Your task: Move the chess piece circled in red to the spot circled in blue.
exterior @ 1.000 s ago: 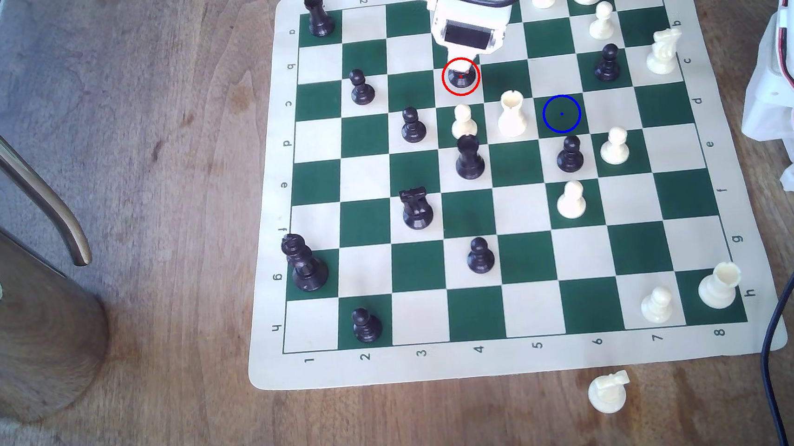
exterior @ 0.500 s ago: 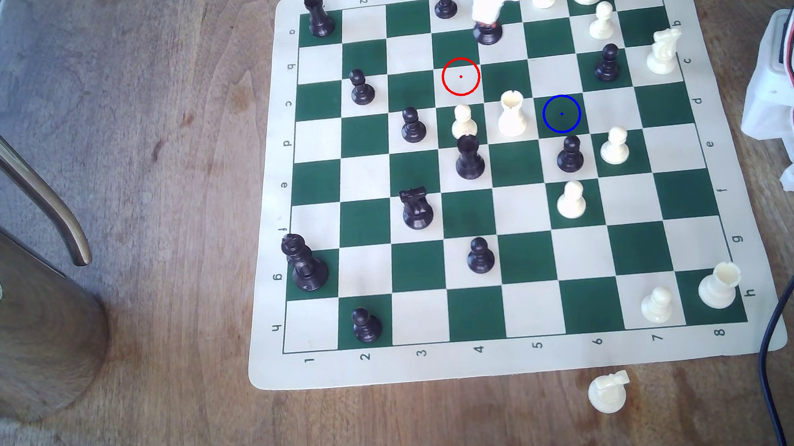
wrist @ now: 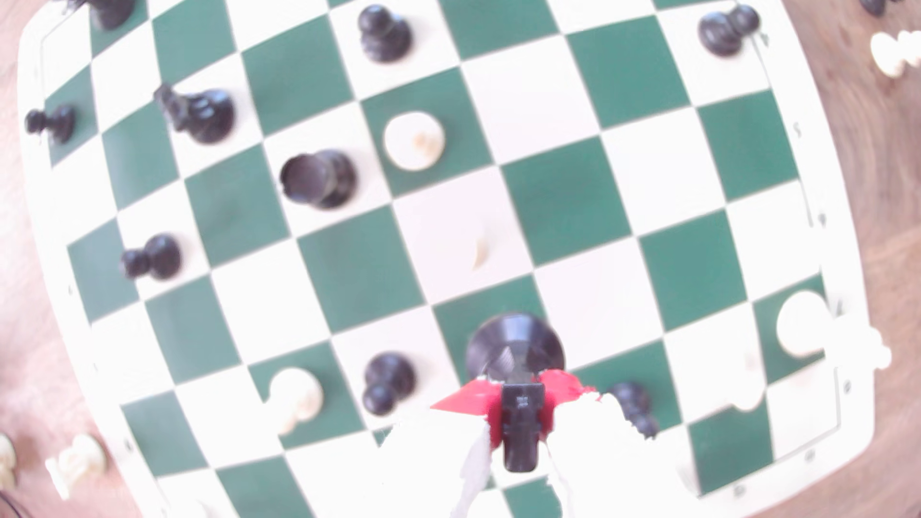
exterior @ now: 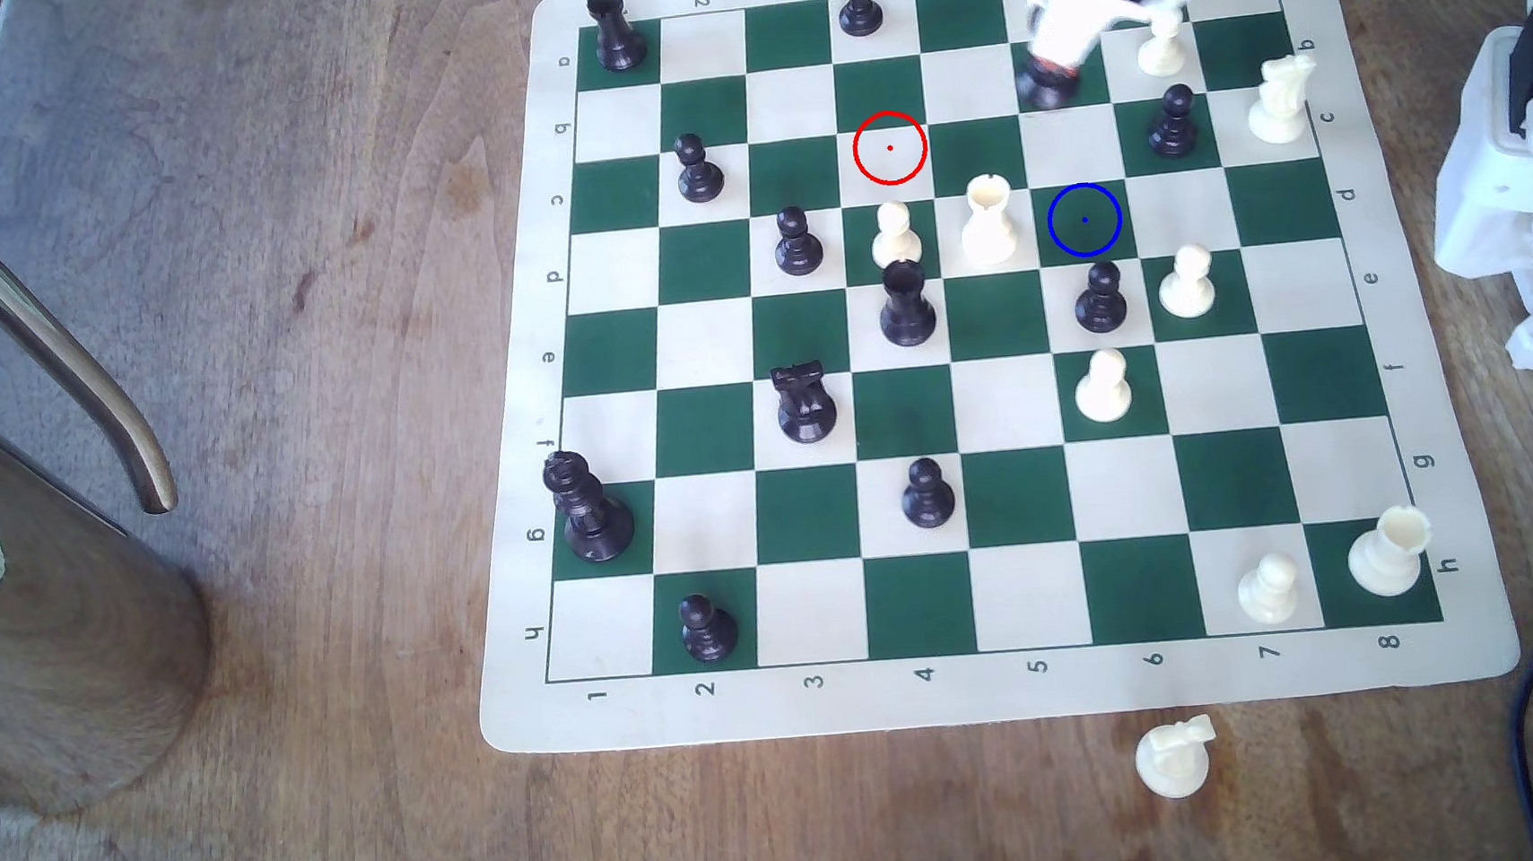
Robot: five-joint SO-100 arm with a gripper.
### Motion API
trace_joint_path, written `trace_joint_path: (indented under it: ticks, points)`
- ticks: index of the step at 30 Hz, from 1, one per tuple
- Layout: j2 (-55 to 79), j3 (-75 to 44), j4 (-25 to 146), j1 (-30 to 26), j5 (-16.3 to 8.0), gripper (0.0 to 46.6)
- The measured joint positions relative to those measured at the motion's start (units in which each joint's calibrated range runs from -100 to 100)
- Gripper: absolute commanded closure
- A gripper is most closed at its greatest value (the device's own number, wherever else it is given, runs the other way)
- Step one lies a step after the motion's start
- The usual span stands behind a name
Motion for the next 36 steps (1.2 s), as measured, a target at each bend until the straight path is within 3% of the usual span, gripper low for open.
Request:
trace_joint_path:
  ticks: [8,12,20,36]
  points:
    - [-4.52,16.00,-6.77,-5.38,-2.15,46.2]
    - [-2.85,19.79,-11.39,-5.01,-2.10,46.2]
    - [1.34,20.33,-15.14,-2.29,-0.49,46.2]
    - [10.56,20.24,-18.88,0.37,0.34,46.2]
